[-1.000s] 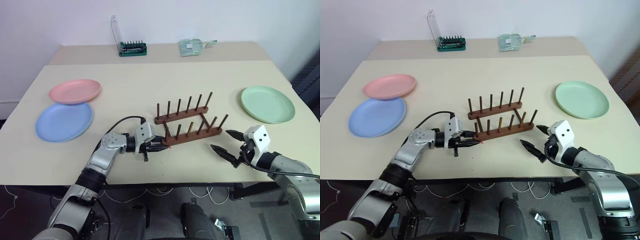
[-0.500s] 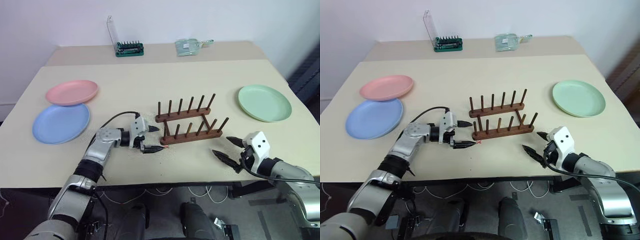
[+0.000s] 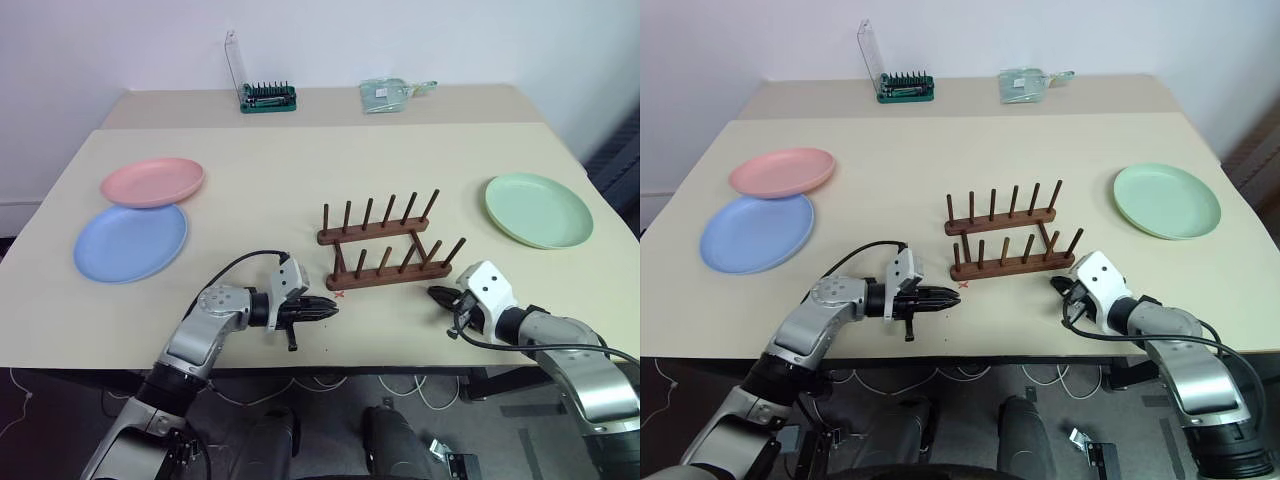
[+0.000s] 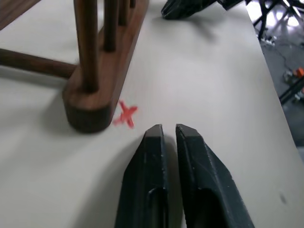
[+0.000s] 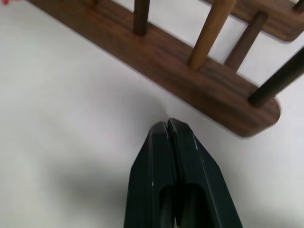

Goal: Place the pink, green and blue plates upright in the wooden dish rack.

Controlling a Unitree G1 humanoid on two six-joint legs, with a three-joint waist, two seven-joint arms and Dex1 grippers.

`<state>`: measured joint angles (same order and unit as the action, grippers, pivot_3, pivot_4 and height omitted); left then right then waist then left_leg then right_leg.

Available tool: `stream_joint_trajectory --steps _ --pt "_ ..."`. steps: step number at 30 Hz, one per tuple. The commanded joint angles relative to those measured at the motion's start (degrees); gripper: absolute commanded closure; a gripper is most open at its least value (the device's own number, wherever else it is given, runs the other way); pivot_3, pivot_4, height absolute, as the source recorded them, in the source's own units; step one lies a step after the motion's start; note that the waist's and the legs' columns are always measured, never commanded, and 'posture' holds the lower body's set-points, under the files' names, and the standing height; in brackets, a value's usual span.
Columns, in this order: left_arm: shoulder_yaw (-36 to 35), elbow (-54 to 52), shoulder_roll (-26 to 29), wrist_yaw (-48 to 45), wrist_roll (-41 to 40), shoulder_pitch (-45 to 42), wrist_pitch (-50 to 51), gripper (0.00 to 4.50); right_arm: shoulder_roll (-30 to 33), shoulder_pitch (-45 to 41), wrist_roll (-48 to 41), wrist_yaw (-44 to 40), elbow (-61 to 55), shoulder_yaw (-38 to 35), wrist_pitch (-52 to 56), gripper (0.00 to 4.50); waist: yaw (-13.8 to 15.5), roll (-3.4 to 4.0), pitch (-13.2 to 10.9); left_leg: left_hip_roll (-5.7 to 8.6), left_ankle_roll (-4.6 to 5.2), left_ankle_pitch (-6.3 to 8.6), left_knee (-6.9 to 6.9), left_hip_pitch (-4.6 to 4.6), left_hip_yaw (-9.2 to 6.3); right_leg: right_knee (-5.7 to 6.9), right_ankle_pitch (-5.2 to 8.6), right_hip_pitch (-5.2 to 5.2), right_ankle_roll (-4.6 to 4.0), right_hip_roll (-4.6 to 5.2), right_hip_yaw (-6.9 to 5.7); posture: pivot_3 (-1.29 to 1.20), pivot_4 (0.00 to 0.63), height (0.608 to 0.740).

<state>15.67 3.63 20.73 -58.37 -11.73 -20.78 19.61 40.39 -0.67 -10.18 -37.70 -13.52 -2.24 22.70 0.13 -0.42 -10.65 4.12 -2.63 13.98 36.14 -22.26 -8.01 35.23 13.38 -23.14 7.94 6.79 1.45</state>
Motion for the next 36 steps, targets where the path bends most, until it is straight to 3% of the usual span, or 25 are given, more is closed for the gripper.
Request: stream_joint_trajectory --steps 1,9,14,20,23,25,27,29,32,34,35,36 --pt "0.42 5.12 -3.28 8.15 4.54 -1.83 -2.96 4.12 -1.34 -4.08 5.78 4.27 5.52 2.78 -1.43 4.5 0.08 -0.04 0.11 0.0 0.0 0.0 0.04 0.02 0.0 -0.01 0.0 0.06 0.0 0.0 0.0 0.0 0.15 0.74" --pt "-3.0 18.27 -6.54 20.88 9.07 -7.71 -11.53 4.12 -5.58 -13.07 9.88 7.77 14.88 5.3 -4.57 4.5 -0.24 -0.13 0.18 -0.01 0.0 0.01 -0.1 0.77 0.01 -0.1 0.11 0.74 0.14 0.0 0.0 0.0 0.15 0.74" --pt "-3.32 20.15 -6.53 22.22 9.42 -8.13 -13.62 4.12 -6.11 -13.56 10.2 7.29 15.25 5.27 -5.25 4.5 -0.79 -0.11 0.2 0.0 0.0 0.01 -0.14 0.78 -0.02 -0.05 0.05 0.73 0.08 0.0 0.0 0.0 0.15 0.74" --pt "-4.39 16.32 -5.02 20.96 8.3 -5.74 -13.8 4.12 -4.32 -11.0 9.62 5.01 11.66 4.18 -6.81 4.5 -0.97 -0.1 0.2 0.0 0.02 0.02 -0.18 0.78 -0.02 -0.05 0.05 0.71 0.08 0.0 0.0 0.0 0.15 0.74" --pt "-7.62 9.62 -2.16 18.24 4.17 -3.27 -11.04 4.12 -1.61 -8.14 5.91 1.05 5.7 0.55 -6.64 4.5 -1.07 -0.1 0.18 -0.01 0.06 0.05 -0.25 0.75 -0.02 -0.05 0.08 0.63 0.1 0.0 0.0 0.0 0.15 0.74" --pt "-11.56 3.9 1.04 15.12 -1.12 -1.02 -7.11 4.12 0.37 -6.14 -1.26 -4.46 0.19 -2.72 -2.31 4.5 -1.29 -0.04 0.11 -0.02 0.07 0.05 -0.27 0.69 -0.01 -0.04 0.08 0.54 0.1 0.0 0.01 0.0 0.15 0.74" --pt "-15.69 0.13 3.4 14.22 -5.32 0.29 -4.16 3.61 1.65 -4.85 -9.02 -9.15 -4.79 -5.29 2.83 3.98 -1.27 -0.01 0.06 -0.05 0.07 0.05 -0.25 0.53 -0.02 0.01 0.07 0.38 0.09 0.0 0.02 0.0 0.15 0.74" --pt "-18.48 -0.91 4.44 15.18 -7.28 0.36 -2.04 2.82 2.38 -4.59 -12.3 -10.8 -7.62 -5.99 5.63 3.28 -0.91 -0.02 0.06 -0.06 0.07 0.05 -0.2 0.46 -0.07 0.0 0.07 0.36 0.08 -0.02 -0.01 0.0 0.15 0.74" --pt "-28.74 0.76 6.56 21.0 -10.9 -1.82 -0.07 1.21 2.52 -6.7 -14.46 -11.94 -11.91 -4.01 7.8 1.72 -0.77 -0.11 0.01 -0.04 0.07 0.06 -0.14 0.42 -0.08 -0.05 0.08 0.4 0.1 0.0 -0.01 0.0 0.15 0.74" --pt "-35.63 4.21 7.11 31.52 -10.08 -5.46 0.0 0.25 1.12 -8.86 -12.34 -10.42 -11.36 -2.08 6.14 0.78 -0.81 -0.25 -0.08 -0.05 0.07 0.06 -0.15 0.34 -0.12 -0.04 0.08 0.3 0.1 0.0 -0.03 0.0 0.15 0.74" --pt "-37.79 5.81 7.22 35.53 -9.55 -6.93 0.38 0.0 0.66 -9.52 -11.44 -9.75 -10.9 -1.45 5.46 0.16 -0.78 -0.31 -0.08 -0.05 0.07 0.05 -0.15 0.28 -0.14 -0.03 0.08 0.22 0.1 -0.02 -0.06 0.0 0.15 0.74" --pt "-40.06 6.84 7.05 39.57 -9.47 -8.44 0.52 0.0 0.38 -9.91 -10.72 -9.44 -10.4 -0.91 4.74 0.03 -0.78 -0.31 -0.08 -0.05 0.06 0.05 -0.13 0.21 -0.16 -0.02 0.07 0.15 0.11 -0.02 -0.08 0.0 0.15 0.74"
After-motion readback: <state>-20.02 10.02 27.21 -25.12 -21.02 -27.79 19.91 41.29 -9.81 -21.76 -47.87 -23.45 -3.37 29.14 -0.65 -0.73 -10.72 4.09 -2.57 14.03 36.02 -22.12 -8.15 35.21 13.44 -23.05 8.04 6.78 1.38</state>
